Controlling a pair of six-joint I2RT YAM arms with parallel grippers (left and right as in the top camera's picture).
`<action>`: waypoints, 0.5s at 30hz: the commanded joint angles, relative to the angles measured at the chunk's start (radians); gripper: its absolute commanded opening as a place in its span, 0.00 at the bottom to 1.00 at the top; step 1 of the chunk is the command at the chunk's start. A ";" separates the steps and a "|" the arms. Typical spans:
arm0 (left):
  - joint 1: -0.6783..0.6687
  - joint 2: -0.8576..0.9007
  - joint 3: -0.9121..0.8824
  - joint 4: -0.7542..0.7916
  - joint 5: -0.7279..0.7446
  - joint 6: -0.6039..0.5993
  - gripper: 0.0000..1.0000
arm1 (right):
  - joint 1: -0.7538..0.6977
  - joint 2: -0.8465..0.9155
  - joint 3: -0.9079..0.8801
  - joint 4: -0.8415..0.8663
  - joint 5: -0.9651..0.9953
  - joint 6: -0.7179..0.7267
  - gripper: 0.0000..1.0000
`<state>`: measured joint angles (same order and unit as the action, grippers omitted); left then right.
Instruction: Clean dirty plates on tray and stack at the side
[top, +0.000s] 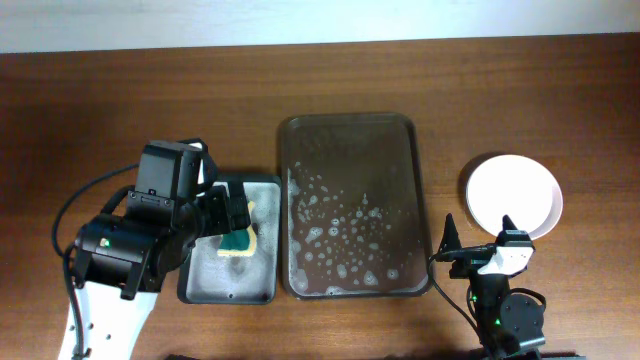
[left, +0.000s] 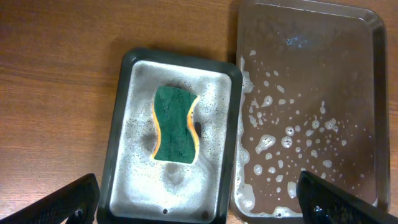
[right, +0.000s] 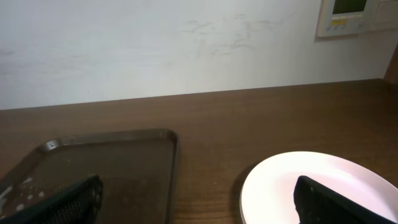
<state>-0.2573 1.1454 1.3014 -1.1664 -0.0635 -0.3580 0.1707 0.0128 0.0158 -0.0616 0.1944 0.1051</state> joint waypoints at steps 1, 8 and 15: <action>0.005 -0.033 0.004 -0.002 -0.011 0.015 1.00 | -0.007 -0.009 -0.010 0.002 0.001 0.007 0.99; 0.215 -0.620 -0.469 0.518 -0.008 0.016 1.00 | -0.007 -0.009 -0.010 0.002 0.001 0.007 0.99; 0.227 -1.143 -1.115 1.058 0.023 0.087 1.00 | -0.007 -0.009 -0.010 0.002 0.001 0.007 0.99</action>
<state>-0.0448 0.1249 0.3401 -0.1669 -0.0555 -0.3012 0.1703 0.0109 0.0147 -0.0589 0.1940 0.1051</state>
